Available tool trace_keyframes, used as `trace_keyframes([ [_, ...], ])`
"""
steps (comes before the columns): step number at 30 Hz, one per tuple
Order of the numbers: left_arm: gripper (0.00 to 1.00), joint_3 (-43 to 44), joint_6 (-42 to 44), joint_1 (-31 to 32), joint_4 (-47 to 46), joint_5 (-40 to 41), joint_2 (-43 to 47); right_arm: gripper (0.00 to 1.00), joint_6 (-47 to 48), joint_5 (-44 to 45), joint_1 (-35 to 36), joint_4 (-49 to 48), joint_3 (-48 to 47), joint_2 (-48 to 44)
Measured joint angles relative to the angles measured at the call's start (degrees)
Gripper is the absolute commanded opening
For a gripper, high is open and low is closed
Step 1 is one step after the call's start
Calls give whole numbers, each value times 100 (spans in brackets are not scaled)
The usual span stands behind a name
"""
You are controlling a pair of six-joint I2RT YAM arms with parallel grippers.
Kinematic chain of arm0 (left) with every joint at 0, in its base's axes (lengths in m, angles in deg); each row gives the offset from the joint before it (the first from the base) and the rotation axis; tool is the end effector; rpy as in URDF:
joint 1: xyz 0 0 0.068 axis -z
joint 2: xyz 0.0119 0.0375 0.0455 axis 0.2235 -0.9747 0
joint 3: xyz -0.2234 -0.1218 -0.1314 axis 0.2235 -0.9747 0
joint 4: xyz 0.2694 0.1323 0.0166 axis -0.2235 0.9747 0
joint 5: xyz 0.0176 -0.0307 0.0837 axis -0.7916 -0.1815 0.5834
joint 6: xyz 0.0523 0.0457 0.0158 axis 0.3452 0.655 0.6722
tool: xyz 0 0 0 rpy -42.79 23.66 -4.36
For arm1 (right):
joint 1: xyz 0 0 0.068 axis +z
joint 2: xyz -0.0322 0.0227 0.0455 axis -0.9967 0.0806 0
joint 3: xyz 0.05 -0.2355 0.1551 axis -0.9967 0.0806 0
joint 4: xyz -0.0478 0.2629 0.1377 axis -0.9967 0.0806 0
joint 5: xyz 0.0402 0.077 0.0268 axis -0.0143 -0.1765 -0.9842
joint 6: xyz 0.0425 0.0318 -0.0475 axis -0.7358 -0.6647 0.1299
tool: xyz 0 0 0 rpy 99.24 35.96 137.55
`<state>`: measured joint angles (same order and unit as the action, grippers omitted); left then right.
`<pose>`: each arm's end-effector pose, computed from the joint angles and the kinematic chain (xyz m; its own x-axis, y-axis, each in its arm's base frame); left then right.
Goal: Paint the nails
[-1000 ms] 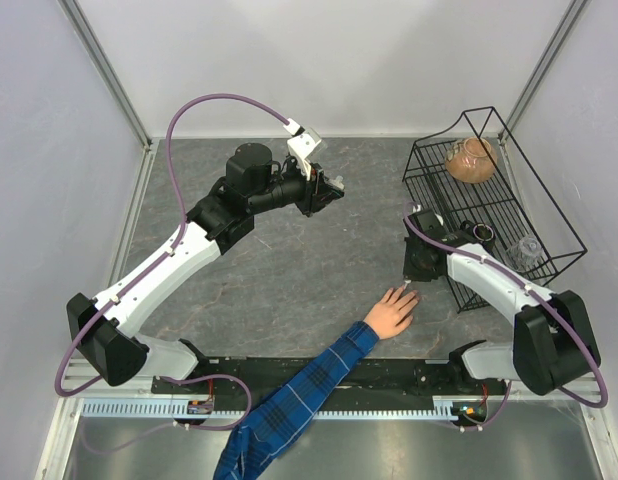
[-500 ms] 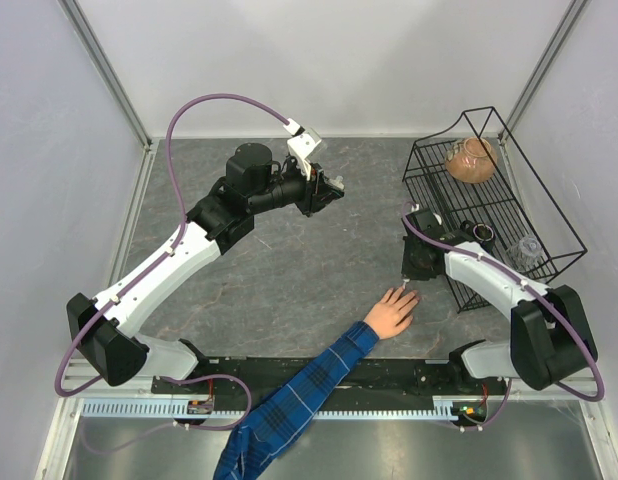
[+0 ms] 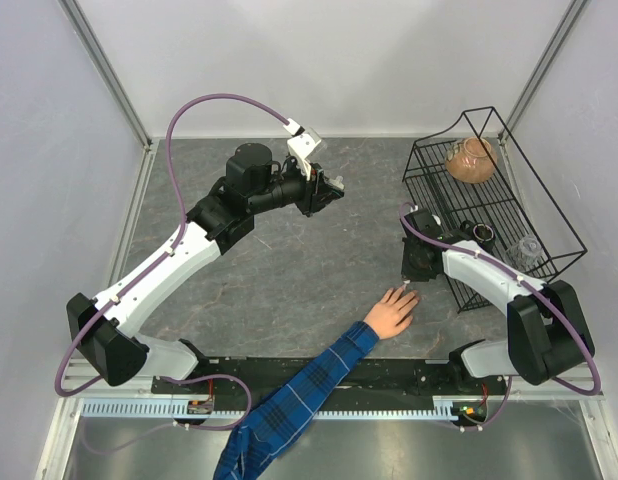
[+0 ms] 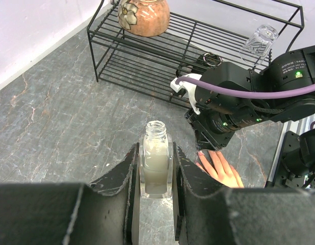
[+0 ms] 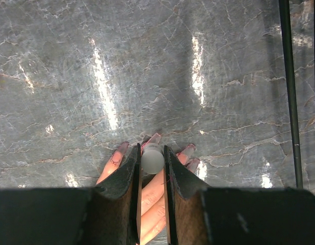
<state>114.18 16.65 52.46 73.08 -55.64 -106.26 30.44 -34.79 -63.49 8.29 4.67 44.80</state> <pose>0.2760 -0.2558 0.4180 -0.1835 0.0982 -0.9781 0.8627 0.4931 -0.1123 0.2699 0.0997 0.1570 -0.9045 0.1737 -0.3895 0.1560 0.9848 0.0768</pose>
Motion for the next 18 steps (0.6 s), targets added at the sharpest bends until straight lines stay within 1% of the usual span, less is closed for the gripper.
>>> trace_keyframes([
  [18,2,96,2,0,42,4,-22,0,2,120,-28,-50,-66,92],
])
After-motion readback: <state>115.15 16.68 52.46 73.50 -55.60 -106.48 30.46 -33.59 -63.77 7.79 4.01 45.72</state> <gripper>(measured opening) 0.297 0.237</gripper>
